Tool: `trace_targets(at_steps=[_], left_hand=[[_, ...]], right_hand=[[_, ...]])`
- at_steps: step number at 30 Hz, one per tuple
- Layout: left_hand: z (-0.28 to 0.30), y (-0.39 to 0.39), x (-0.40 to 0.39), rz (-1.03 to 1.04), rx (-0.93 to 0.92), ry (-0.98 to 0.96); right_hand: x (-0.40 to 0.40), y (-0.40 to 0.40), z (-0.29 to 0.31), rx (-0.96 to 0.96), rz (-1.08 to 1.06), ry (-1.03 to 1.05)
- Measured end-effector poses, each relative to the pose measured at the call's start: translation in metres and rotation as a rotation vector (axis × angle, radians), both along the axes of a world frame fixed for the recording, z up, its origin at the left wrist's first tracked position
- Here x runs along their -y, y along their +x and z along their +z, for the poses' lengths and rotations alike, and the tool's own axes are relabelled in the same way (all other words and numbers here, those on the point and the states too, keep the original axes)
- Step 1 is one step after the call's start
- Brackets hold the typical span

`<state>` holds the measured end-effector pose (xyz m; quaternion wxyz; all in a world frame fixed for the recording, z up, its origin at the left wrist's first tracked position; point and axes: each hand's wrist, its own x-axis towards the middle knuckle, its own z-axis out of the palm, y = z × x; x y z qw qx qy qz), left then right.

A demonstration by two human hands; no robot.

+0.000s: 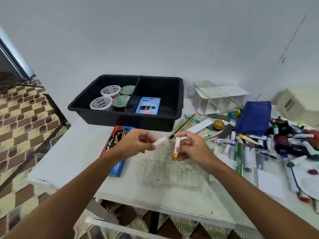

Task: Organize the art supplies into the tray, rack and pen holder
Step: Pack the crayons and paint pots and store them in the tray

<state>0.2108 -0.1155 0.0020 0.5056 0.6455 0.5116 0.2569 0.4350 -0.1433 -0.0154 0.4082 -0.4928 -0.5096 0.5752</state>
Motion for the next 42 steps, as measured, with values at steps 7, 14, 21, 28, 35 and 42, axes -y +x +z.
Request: trace_targets(at_steps=[7, 14, 21, 28, 35, 42], left_hand=[[0.004, -0.039, 0.002, -0.110, -0.070, -0.010], [0.005, -0.039, -0.002, -0.288, -0.365, 0.047], [-0.001, -0.029, -0.007, -0.400, -0.513, 0.070], [-0.008, -0.025, -0.005, -0.394, -0.564, 0.108], [-0.015, -0.022, 0.006, -0.284, -0.543, 0.228], [-0.025, -0.031, 0.018, -0.293, -0.586, 0.408]], right_hand=[[0.014, -0.039, -0.008, 0.058, -0.068, -0.004], [0.024, -0.066, -0.015, 0.165, -0.049, 0.015], [0.029, -0.084, -0.029, 0.237, -0.046, -0.012], [0.031, -0.090, -0.031, 0.354, -0.062, 0.034], [0.032, -0.091, -0.030, 0.483, -0.020, 0.076], [0.033, -0.093, -0.030, 0.581, 0.022, 0.133]])
